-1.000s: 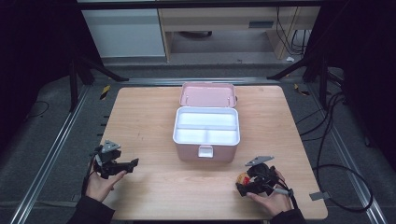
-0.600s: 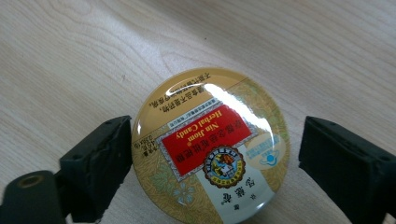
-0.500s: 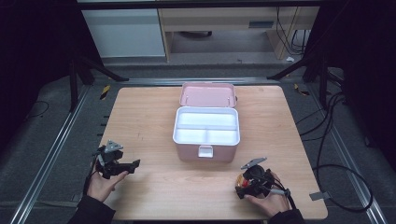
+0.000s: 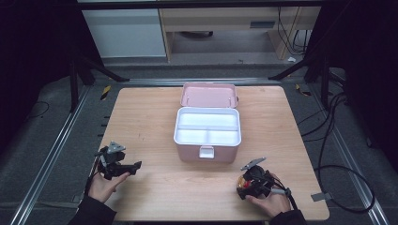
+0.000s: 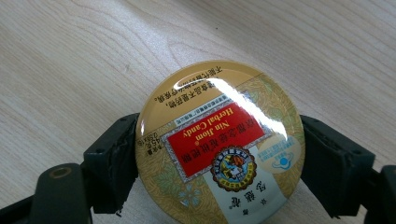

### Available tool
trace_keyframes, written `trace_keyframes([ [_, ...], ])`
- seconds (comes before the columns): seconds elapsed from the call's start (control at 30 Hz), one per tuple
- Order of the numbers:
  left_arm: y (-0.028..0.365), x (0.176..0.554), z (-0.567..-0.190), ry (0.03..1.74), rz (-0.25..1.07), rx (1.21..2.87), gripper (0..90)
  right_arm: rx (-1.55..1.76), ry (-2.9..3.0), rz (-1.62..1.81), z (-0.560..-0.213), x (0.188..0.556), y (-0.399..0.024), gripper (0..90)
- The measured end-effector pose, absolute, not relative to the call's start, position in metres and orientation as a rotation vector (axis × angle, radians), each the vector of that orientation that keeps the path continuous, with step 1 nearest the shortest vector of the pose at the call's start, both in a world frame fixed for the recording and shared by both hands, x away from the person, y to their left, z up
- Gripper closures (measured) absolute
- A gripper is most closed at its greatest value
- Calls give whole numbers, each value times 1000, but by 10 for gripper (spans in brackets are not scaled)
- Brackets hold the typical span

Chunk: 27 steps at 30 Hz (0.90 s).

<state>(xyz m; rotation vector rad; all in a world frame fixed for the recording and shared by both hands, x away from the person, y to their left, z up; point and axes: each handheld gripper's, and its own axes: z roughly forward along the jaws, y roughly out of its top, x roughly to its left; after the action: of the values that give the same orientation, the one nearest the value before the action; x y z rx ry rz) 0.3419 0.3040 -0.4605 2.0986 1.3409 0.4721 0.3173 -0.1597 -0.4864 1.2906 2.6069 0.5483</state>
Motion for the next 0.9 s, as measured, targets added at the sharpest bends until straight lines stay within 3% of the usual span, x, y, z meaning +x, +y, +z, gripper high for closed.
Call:
trace_keyframes([
  [0.53,301,347,-461,1340,478,2101,224,1539,2333,550,-478,342,-239,207],
  [0.9,300,347,-461,1319,498,2114,236,1579,2312,512,-488,346,-251,205],
])
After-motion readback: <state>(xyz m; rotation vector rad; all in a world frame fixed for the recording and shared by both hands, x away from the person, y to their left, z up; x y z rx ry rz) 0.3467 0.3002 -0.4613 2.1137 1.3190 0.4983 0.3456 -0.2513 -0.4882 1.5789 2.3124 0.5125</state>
